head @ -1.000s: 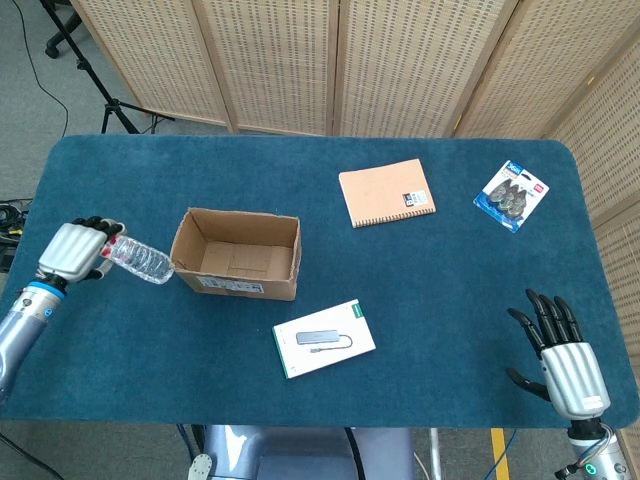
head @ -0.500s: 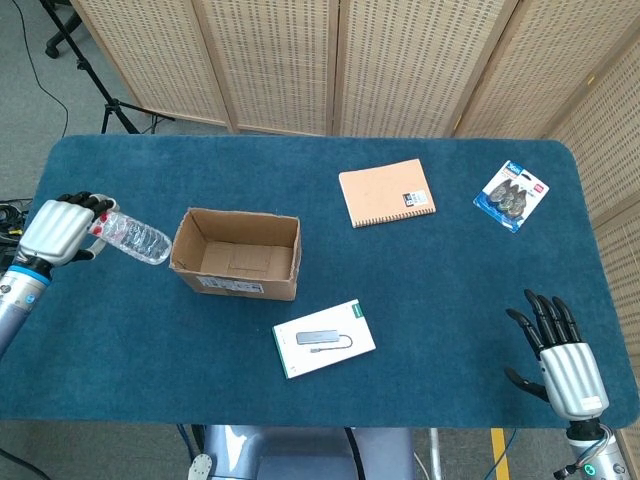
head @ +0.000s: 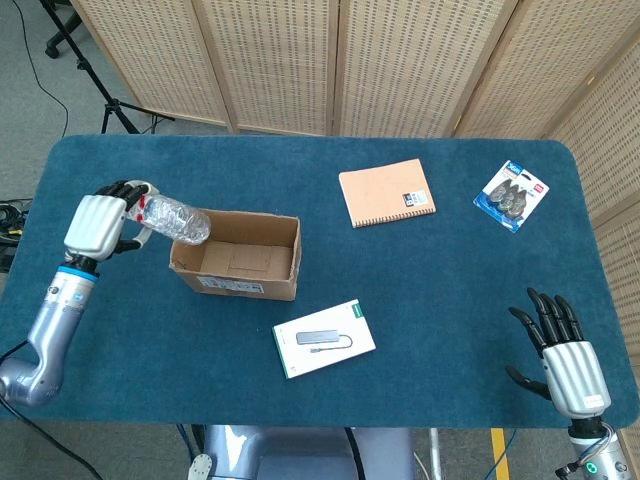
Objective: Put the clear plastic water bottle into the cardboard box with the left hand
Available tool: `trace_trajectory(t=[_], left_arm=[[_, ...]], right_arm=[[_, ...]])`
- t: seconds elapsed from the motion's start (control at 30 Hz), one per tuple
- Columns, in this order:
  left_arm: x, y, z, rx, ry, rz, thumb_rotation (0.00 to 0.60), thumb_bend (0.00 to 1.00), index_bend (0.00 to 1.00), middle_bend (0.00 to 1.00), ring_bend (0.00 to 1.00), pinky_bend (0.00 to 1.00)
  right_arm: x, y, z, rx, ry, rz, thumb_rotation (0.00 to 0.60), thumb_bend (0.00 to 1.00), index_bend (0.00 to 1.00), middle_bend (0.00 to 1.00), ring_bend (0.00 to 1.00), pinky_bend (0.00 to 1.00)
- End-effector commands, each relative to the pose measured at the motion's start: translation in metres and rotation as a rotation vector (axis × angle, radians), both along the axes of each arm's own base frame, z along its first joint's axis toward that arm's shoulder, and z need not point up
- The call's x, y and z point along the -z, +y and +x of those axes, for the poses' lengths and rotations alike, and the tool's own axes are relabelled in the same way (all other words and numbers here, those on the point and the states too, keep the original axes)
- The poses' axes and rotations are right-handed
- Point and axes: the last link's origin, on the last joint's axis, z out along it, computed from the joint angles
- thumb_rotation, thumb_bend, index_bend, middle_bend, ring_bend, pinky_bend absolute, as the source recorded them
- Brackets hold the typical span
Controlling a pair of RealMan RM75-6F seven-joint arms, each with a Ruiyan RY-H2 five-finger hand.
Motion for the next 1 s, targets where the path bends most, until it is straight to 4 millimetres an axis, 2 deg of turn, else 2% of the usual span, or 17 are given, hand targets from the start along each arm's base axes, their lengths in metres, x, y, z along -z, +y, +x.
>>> trace_trajectory(t=[0.03,0.1,0.67,0.87,1.0], left_arm=[[0.012,0.003,0.02,0.019,-0.054,-0.01,0.6,0.64,0.78,0.53,0.34,0.39],[0.022,0.004,0.034,0.036,-0.083,-0.024,0.6,0.64,0.78,0.53,0.34,0.39],[0.073,-0.003,0.114,0.161,-0.166,-0.116,0.6,0.64,0.78,0.53,0.34,0.39],[0.084,-0.014,0.132,0.191,-0.165,-0.149,0.6,0.64,0.78,0.53,0.34,0.39],[0.085,-0.019,0.138,0.191,-0.167,-0.154,0.6,0.64,0.78,0.53,0.34,0.39]], right_arm=[[-0.001,-0.001,-0.001,0.002,-0.005,-0.001,0.6,0.1,0.18,0.0,0.0,0.0],[-0.002,-0.001,-0.001,0.005,-0.01,-0.002,0.6,0.11,0.18,0.0,0.0,0.0],[-0.006,-0.004,-0.006,0.017,-0.047,0.005,0.6,0.1,0.18,0.0,0.0,0.0],[-0.009,-0.005,-0.007,0.017,-0.065,-0.005,0.6,0.1,0.18,0.0,0.0,0.0],[-0.011,-0.005,-0.008,0.016,-0.069,-0.009,0.6,0.1,0.18,0.0,0.0,0.0]])
